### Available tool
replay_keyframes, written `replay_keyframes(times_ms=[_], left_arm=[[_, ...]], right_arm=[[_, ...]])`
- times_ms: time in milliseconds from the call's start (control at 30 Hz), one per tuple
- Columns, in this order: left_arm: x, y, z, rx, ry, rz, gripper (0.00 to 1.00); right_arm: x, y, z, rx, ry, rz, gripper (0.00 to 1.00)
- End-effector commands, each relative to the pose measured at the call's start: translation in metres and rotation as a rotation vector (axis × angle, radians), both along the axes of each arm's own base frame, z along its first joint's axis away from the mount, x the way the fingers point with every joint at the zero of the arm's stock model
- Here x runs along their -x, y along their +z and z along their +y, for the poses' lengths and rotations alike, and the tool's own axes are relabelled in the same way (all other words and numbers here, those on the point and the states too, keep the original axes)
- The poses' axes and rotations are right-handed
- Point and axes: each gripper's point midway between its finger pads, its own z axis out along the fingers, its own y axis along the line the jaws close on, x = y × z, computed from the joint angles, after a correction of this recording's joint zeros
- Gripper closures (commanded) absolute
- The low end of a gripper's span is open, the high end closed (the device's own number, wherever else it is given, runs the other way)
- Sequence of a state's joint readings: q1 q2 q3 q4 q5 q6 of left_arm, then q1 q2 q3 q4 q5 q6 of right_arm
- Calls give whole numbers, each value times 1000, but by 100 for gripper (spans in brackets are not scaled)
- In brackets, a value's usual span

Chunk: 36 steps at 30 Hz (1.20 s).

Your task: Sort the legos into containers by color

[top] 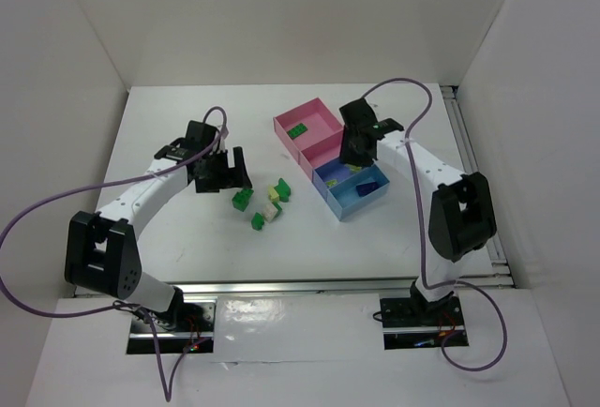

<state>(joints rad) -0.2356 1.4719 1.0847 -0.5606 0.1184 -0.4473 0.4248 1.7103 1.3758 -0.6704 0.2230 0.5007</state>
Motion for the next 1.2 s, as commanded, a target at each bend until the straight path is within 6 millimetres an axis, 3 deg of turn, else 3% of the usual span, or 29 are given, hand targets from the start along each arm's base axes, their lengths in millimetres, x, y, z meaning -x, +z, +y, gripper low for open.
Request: replay_keyframes(times_ms=[0,100,200,233,333,400,533,567,600,667,933,1033,1100,1167], left_arm=[[-2,7,-1,-12,-50,-37,2],[-4,3,-1,-20,-60,-29,2],[-6,7,-3,-14,-73,-40,2],[-6,4,-3,-16,-73,-31,2],[-7,4,-1,-24,-68,-33,2],[-9,7,-2,-18,-60,-39,2],[-14,8,-3,-18,-60,-39,2],[-18,9,-4,-17,-60,-42,2],[-18,9,-4,-17,-60,-42,2],[-20,13,-5,-15,-60,-53,2],[-20,15,-6,-22,-64,-54,2],[-23,18,-6,-27,-59,-66,2],[-25,22,-6,-26,-59,-75,2],[-25,22,-6,-26,-59,-75,2]], right_arm=[[-31,12,14,-14,46,-75,65],[-45,2,20,-15,56,-97,61],[-49,-13,22,7,57,-43,30],[-46,-9,23,19,60,-38,27],[-38,2,29,36,97,-63,24],[-29,16,34,36,134,-91,28],[4,10,67,29,284,-63,27],[12,13,86,-2,345,-78,20],[18,9,90,8,369,-70,17],[23,1,98,12,391,-61,17],[13,-26,89,74,344,-13,26],[19,-37,81,106,356,12,39],[24,-45,76,112,363,37,53],[27,-41,70,127,354,30,63]])
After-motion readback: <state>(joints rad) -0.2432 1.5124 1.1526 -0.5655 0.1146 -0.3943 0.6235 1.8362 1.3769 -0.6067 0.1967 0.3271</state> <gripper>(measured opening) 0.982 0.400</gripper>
